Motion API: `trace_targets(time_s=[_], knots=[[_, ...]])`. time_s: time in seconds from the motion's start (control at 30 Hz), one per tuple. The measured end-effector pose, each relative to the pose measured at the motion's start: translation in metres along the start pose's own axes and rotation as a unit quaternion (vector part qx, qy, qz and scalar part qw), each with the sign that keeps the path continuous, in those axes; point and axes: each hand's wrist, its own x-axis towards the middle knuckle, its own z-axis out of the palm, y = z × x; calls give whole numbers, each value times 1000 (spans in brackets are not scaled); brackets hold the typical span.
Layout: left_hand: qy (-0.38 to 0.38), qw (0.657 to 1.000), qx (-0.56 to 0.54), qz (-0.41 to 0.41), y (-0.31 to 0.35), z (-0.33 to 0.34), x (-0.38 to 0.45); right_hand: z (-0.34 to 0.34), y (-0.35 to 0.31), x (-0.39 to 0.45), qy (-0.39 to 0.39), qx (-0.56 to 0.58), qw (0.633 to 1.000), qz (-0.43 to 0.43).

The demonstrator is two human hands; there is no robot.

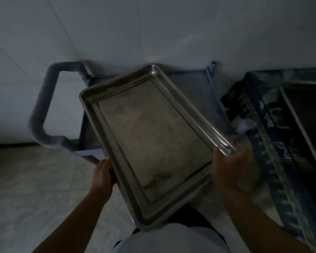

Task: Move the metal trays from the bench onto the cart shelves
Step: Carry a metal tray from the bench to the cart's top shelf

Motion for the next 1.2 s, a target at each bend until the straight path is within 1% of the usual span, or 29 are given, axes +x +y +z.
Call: trace_targets(time_s=[0.03, 0.07, 0.13, 0.17, 0.2, 0.27, 0.33, 0.47, 0.53, 0.67, 0.8, 0.9, 1.07, 1.2], knots=[[-8, 1000, 4, 1, -2, -1, -2, -5, 1, -13, 1, 34, 998, 48], [-14, 1000, 5, 3, -3, -1, -3, -7, 2, -23, 2, 75, 989, 124], [-19, 1000, -1, 5, 0, 0, -6, -8, 4, -41, -9, 133, 953, 272], [-22, 1000, -4, 5, 2, 0, -6, -10, 7, -49, -28, 132, 945, 299], [-24, 1000, -8, 4, 5, 0, -6, -11, 11, -58, -55, 122, 948, 289], [-29, 999, -20, 1, 8, 0, -7, -12, 19, -68, -105, 111, 959, 238], [-37, 999, -36, -6, 7, 0, -7, -11, 21, -64, -128, 113, 961, 218], [-66, 994, -85, -17, -1, 11, -14, -11, 21, -36, -124, 148, 953, 233], [-79, 993, -89, -17, -6, 21, -18, -12, 24, -15, -124, 159, 949, 241], [-106, 990, -92, -20, -19, 47, -26, -15, 27, 35, -164, 209, 926, 270], [-108, 987, -119, -19, -27, 44, -26, -6, 29, 52, -219, 189, 914, 286], [-108, 987, -116, -26, -29, 50, -27, 9, 15, 75, -247, 162, 919, 262], [-92, 987, -128, -30, -16, 96, -25, 57, -14, 149, -266, 83, 933, 228], [-72, 987, -140, -43, 1, 132, -14, 98, -32, 198, -279, 49, 921, 267]])
